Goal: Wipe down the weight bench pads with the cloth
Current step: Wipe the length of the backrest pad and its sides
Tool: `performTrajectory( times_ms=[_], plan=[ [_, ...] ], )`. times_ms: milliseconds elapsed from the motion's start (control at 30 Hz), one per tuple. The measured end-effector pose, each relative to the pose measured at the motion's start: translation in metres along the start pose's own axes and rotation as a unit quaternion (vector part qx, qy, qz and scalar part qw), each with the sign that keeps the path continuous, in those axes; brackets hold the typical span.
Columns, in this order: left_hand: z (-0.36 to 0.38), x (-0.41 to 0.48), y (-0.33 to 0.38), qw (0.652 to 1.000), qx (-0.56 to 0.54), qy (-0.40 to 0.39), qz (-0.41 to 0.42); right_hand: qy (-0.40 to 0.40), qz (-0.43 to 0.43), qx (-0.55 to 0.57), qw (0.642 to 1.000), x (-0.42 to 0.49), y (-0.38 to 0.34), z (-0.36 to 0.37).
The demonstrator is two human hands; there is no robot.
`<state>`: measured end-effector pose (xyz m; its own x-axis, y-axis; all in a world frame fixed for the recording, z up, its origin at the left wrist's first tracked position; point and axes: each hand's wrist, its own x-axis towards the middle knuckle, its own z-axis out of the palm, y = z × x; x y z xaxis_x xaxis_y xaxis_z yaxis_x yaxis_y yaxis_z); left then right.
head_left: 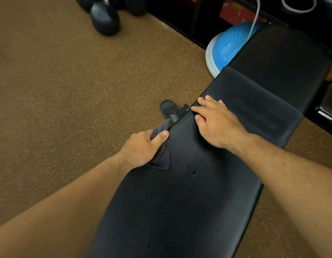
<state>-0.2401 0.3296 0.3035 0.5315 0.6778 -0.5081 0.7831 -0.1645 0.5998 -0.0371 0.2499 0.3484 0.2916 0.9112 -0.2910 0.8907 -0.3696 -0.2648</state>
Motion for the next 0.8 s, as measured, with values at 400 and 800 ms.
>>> performTrajectory(
  times_ms=[400,800],
  plan=[
    [-0.002,-0.047,-0.042,0.993,-0.018,0.081,-0.087,0.010,0.003,0.062,0.998,-0.037,0.001,-0.005],
    [0.055,-0.036,0.022,0.950,0.250,0.148,0.111,0.021,0.021,0.103,0.994,-0.067,0.023,0.010]
  ],
)
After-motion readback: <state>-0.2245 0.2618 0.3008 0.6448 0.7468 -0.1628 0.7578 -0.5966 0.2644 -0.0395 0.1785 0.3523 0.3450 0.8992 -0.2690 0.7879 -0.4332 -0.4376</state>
